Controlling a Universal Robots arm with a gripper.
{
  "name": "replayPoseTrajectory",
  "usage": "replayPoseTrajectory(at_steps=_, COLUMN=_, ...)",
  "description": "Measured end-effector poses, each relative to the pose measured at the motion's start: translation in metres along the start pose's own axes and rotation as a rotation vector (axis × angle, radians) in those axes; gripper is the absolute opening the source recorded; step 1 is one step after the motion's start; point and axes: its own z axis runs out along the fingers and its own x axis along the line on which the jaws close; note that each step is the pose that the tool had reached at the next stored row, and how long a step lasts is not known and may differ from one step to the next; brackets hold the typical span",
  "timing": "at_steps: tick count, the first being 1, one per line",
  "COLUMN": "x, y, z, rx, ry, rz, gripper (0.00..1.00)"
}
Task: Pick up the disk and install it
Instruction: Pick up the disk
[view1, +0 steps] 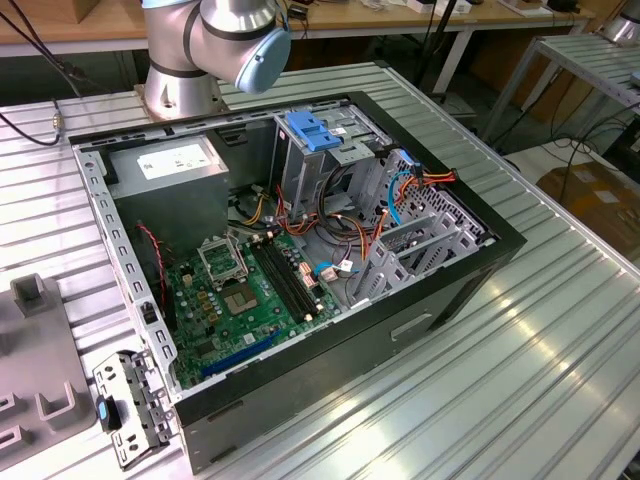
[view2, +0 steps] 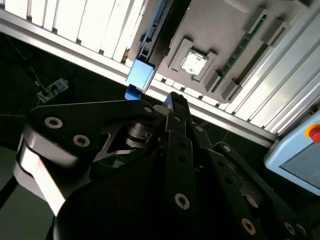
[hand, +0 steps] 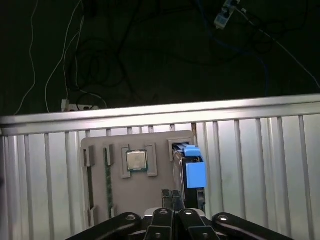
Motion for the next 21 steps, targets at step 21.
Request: replayPoseTrajectory(at_steps=21, x=-0.0035, y=-0.0001, z=0.0094, rx=0.0355, ry=0.0003, rz=-0.058, gripper=0.18)
